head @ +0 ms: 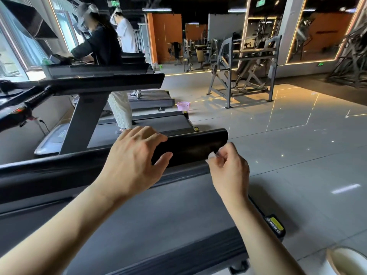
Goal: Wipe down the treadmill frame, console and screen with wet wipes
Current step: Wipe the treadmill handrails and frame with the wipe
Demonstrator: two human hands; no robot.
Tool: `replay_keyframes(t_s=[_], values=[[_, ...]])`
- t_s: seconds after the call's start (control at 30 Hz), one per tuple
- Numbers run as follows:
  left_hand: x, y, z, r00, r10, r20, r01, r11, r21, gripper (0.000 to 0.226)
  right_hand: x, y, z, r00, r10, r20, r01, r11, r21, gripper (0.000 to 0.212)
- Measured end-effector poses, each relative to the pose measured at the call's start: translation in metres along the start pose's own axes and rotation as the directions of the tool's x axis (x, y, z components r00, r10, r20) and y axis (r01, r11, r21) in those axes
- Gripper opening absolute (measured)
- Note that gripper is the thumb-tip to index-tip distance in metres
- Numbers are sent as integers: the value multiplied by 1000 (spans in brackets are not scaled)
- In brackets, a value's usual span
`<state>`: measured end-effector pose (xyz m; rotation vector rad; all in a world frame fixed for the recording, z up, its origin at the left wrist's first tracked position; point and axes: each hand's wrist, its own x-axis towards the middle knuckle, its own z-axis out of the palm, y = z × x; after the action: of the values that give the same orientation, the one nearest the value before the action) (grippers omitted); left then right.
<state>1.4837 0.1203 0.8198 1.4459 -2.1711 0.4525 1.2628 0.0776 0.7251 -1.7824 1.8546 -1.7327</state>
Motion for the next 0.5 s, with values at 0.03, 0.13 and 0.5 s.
replay_keyframes(t_s=[0.03, 0.13, 0.5], values=[[2, 4, 2, 1000, 5, -4, -5, 1000, 3, 43, 1, 1, -3, 1000, -20, 4, 20, 1000, 12, 19], [8, 14, 7, 1000, 8, -13, -8, 1000, 2, 40, 1, -4, -7, 960, -277, -41, 276, 961, -22, 7], [59, 44, 23, 1000, 31, -3, -31, 1000, -1, 41, 111, -27, -20, 747, -396, 534, 451, 892, 31, 17]])
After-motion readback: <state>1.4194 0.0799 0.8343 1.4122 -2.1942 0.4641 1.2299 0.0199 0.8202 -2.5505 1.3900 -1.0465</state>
